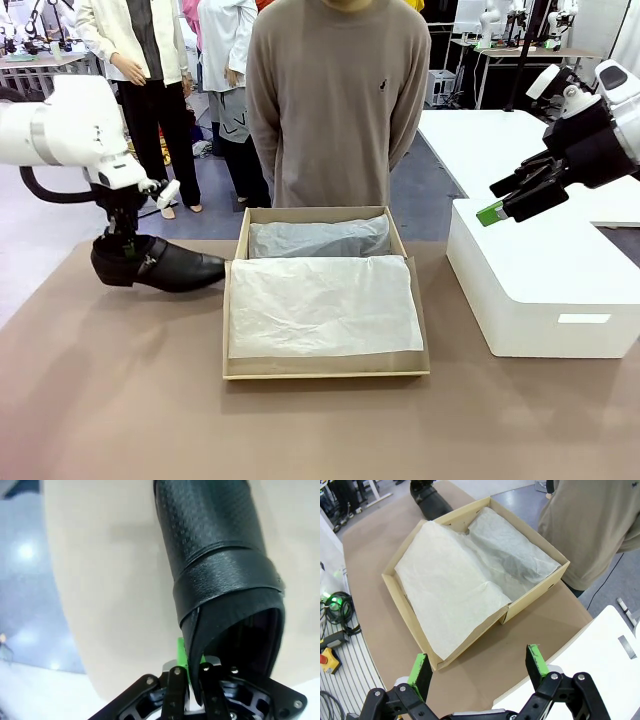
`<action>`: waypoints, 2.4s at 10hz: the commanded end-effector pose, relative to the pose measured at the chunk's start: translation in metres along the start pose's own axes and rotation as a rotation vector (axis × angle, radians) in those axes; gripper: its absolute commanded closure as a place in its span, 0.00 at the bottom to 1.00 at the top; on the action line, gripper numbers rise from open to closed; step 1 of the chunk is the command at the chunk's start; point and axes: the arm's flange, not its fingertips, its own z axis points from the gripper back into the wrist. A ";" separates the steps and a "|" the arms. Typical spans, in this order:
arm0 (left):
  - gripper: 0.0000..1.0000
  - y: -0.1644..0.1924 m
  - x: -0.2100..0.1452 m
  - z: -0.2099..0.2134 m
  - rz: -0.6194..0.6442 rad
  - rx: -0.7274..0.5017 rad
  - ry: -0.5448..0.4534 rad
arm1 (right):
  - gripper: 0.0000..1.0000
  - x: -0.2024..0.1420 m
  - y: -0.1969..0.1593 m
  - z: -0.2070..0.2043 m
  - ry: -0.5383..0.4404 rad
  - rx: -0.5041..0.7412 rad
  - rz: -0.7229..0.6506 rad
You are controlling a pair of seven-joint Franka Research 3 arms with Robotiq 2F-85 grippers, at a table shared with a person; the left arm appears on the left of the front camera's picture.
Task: Pack the shoes into the box.
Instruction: Place the other shoe of the Shoes into the Shoes Box.
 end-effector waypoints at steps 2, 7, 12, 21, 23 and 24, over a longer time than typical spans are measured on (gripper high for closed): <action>1.00 0.000 -0.016 0.056 0.286 0.019 0.012 | 0.00 0.000 -0.003 -0.001 -0.022 0.016 0.017; 1.00 -0.010 -0.023 0.102 0.626 -0.095 -0.053 | 0.00 0.000 -0.003 -0.001 -0.022 0.016 0.017; 1.00 -0.013 -0.026 0.094 0.582 -0.086 -0.018 | 0.00 0.000 -0.003 -0.001 -0.022 0.016 0.017; 1.00 -0.041 0.070 0.146 1.241 -0.124 -0.057 | 0.00 0.000 -0.003 -0.001 -0.022 0.016 0.017; 1.00 -0.048 0.094 0.151 1.295 -0.124 -0.043 | 0.00 0.000 -0.003 -0.001 -0.022 0.016 0.017; 1.00 -0.052 0.102 0.152 1.298 -0.087 -0.022 | 0.00 0.000 -0.003 -0.001 -0.022 0.016 0.017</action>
